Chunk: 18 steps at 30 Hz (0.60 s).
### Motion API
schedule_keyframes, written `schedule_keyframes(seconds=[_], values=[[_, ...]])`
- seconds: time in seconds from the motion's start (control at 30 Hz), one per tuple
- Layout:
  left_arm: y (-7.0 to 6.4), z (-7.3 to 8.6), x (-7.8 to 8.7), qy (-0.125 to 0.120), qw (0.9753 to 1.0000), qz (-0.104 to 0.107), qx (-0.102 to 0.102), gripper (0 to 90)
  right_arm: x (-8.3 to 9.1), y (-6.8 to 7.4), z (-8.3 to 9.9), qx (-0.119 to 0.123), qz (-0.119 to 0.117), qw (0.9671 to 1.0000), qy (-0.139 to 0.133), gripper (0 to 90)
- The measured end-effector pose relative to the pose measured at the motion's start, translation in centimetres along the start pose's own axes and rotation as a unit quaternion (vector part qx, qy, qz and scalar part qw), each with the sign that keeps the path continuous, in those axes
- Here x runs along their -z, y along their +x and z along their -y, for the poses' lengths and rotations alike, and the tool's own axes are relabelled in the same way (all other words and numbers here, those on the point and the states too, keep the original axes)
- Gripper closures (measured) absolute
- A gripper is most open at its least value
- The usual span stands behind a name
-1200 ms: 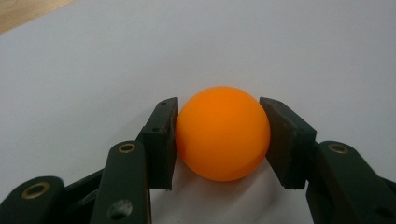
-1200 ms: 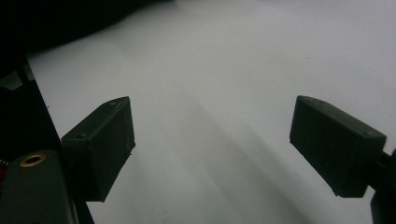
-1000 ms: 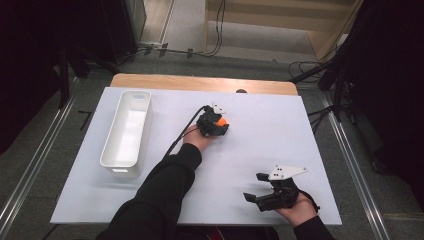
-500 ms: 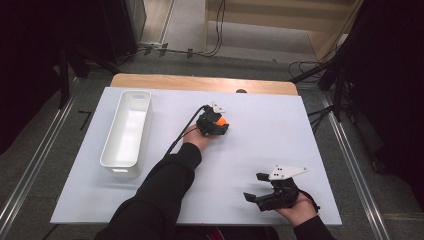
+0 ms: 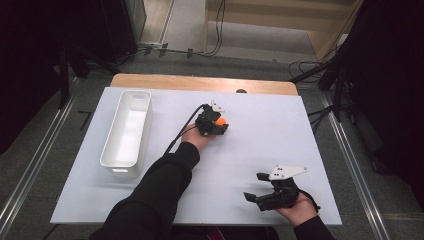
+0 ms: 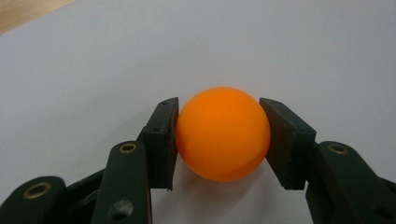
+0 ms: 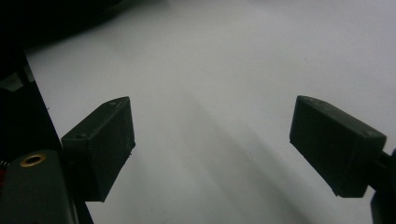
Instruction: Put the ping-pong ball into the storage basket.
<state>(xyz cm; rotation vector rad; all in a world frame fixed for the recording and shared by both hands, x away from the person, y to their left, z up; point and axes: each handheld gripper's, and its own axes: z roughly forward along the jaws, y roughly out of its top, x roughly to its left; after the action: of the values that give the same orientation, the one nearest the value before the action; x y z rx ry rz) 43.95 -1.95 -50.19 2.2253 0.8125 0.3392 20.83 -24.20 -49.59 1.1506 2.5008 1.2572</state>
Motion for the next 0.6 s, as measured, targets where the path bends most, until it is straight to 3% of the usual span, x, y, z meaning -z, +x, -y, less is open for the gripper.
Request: schedule_keyframes(seconds=[0.2,0.37,0.6], values=[[-0.5,-0.4,0.9,-0.01,0.9998,0.015,-0.003,50.4,0.0,0.0,0.0,0.001,0.0,1.0,0.0,12.7],[-0.8,-0.6,1.5,-0.002,0.9996,0.029,-0.007,50.4,0.0,0.0,0.0,0.001,0.0,1.0,0.001,12.7],[-1.1,-0.1,2.1,-0.006,0.9992,0.038,0.01,50.4,0.0,0.0,0.0,0.0,0.001,1.0,0.0,12.7]])
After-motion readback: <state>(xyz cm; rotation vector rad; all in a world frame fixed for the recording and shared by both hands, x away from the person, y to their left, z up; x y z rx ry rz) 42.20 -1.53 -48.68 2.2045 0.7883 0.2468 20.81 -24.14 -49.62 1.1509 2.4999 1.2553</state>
